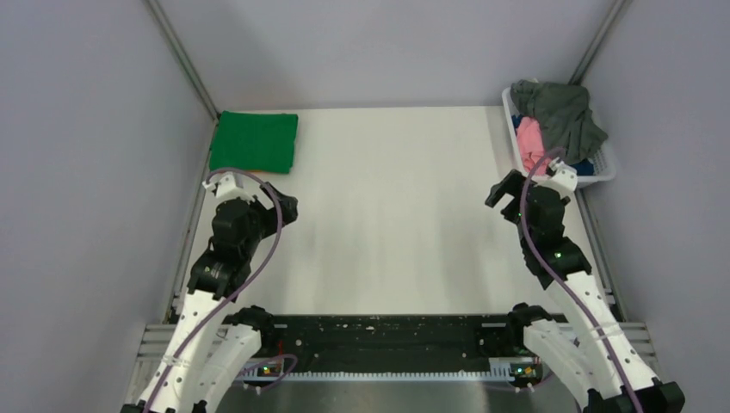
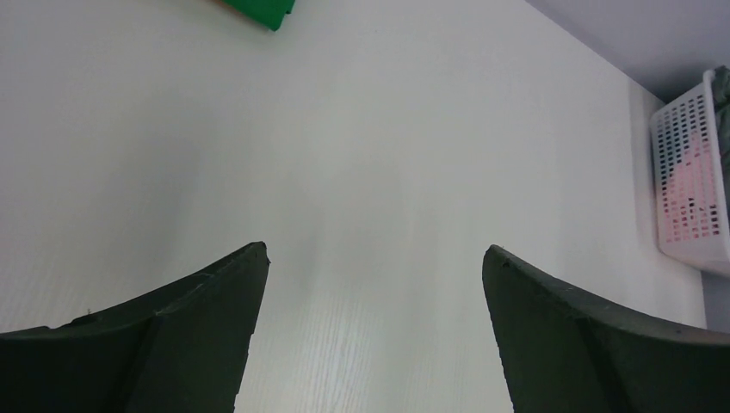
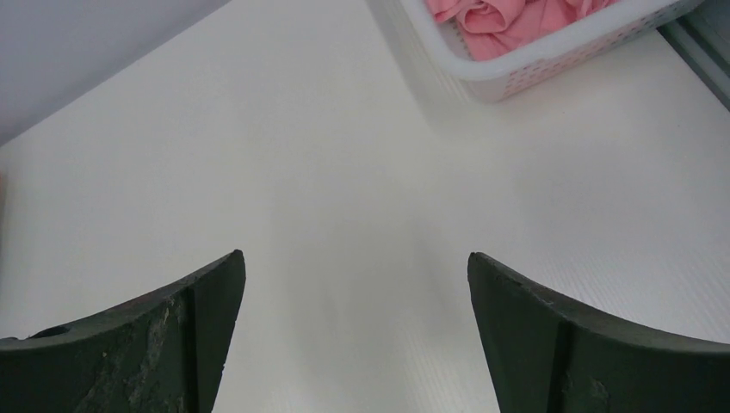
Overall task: Fold and stack the t-shirts
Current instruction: Grab crumpled tshirt from bin with the right arm
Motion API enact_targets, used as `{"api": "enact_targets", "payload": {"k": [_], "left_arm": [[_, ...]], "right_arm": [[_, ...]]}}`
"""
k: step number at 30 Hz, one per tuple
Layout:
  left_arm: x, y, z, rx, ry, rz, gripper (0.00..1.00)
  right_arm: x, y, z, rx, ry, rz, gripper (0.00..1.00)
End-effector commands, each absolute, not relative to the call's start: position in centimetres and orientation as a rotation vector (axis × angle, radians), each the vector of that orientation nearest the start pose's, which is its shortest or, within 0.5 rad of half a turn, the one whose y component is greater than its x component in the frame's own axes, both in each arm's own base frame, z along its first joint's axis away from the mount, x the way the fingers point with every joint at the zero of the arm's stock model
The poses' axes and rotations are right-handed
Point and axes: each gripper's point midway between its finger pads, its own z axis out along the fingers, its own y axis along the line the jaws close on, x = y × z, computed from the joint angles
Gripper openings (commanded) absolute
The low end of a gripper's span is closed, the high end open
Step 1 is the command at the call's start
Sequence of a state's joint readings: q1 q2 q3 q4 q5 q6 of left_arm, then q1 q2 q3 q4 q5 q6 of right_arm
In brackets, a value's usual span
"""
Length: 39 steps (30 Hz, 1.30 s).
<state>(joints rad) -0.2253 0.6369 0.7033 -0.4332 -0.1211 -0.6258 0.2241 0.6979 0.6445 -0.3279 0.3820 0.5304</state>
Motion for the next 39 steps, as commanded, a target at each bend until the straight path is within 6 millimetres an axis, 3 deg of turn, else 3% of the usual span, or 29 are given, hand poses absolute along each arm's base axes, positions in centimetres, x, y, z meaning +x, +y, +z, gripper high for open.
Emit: {"api": "enact_targets", "payload": {"k": [1, 5, 9, 10, 11, 14, 19, 26, 29, 31, 34, 37, 39], "left_arm": [[26.3, -4.5, 23.2, -0.520, 1.891, -0.340, 0.99], [26.5, -4.0, 22.6, -0.557, 1.905, -0.302, 0.99], [26.8, -4.8, 21.7, -0.533, 1.914, -0.341, 0.99], [26.9, -4.9, 21.5, -0.527, 1.913, -0.346, 0.99], [26.9, -4.8, 21.3, -0.530, 1.908, -0.341, 0.99], [26.9, -4.5, 21.1, -0.543, 1.903, -0.327, 0.99], [26.8, -4.6, 21.2, -0.531, 1.893, -0.341, 0.99], [26.6, -4.5, 21.1, -0.532, 1.899, -0.335, 0.99], [26.7, -4.4, 21.1, -0.540, 1.895, -0.328, 0.99], [26.7, -4.6, 21.0, -0.533, 1.900, -0.337, 0.99], [26.6, -5.0, 21.1, -0.508, 1.917, -0.355, 0.99], [26.7, -5.4, 21.3, -0.488, 1.914, -0.374, 0.99], [26.8, -5.6, 21.5, -0.478, 1.907, -0.389, 0.99]], "right_arm": [[30.8, 1.0, 24.5, 0.514, 1.760, 0.077, 0.99], [34.4, -2.1, 24.4, 0.620, 1.794, -0.090, 0.99], [39.5, -6.3, 24.2, 0.716, 1.827, -0.198, 0.99], [40.9, -8.0, 23.0, 0.753, 1.857, -0.244, 0.99], [41.8, -9.4, 23.8, 0.787, 1.836, -0.264, 0.99], [45.9, -13.5, 22.8, 0.889, 1.852, -0.318, 0.99], [50.4, -17.9, 20.4, 1.006, 1.880, -0.377, 0.98], [54.3, -20.1, 14.6, 1.086, 1.907, -0.366, 0.90], [55.4, -20.0, 12.2, 1.080, 1.952, -0.317, 0.78], [55.9, -20.0, 11.8, 1.059, 1.962, -0.309, 0.62], [55.9, -20.7, 14.5, 1.027, 1.920, -0.349, 0.22], [55.6, -21.0, 20.8, 0.981, 1.819, -0.351, 0.02], [55.1, -20.9, 25.8, 0.929, 1.744, -0.338, 0.00]]}}
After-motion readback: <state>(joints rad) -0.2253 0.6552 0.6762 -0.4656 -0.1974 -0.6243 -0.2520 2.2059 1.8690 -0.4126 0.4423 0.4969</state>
